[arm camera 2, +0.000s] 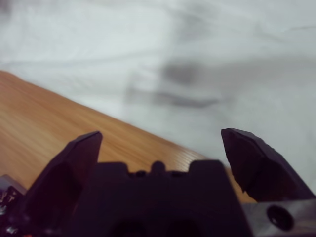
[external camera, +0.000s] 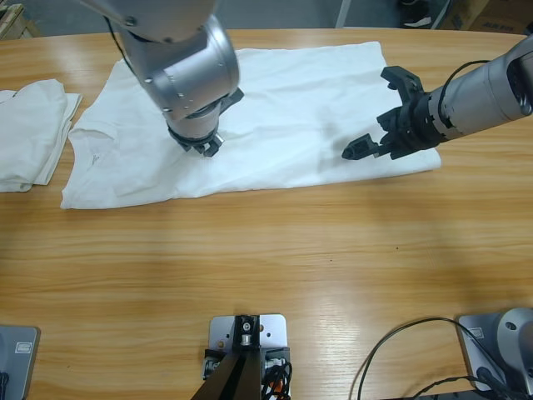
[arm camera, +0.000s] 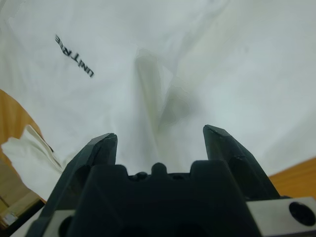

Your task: Fold clothes

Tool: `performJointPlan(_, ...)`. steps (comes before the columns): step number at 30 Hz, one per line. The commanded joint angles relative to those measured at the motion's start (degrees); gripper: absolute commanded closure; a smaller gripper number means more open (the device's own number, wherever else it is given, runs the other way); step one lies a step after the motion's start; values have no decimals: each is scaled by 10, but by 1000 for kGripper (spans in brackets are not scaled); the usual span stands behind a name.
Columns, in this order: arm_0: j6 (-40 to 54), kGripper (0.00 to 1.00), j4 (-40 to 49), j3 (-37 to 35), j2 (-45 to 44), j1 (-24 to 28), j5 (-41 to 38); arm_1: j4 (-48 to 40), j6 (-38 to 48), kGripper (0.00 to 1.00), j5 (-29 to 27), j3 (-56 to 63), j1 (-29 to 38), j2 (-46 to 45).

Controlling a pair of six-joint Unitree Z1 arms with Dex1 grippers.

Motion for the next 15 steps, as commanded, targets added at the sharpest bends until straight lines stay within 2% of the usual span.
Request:
performJointPlan(1,4,354,63,-84,85,-22,49,-16,6,3,15,18,4,38)
performJointPlan(3,-9,398,77,-85,96,-30,60,-16,6,4,14,18,4,37)
performJointPlan(7,-24,400,88,-87,114,-50,60,-19,5,9,14,24,4,36)
performJointPlan(10,-27,400,89,-98,124,-50,60,-19,0,55,14,28,4,35)
performJointPlan(15,-25,400,90,-109,131,-32,68,-18,-8,55,14,35,3,32)
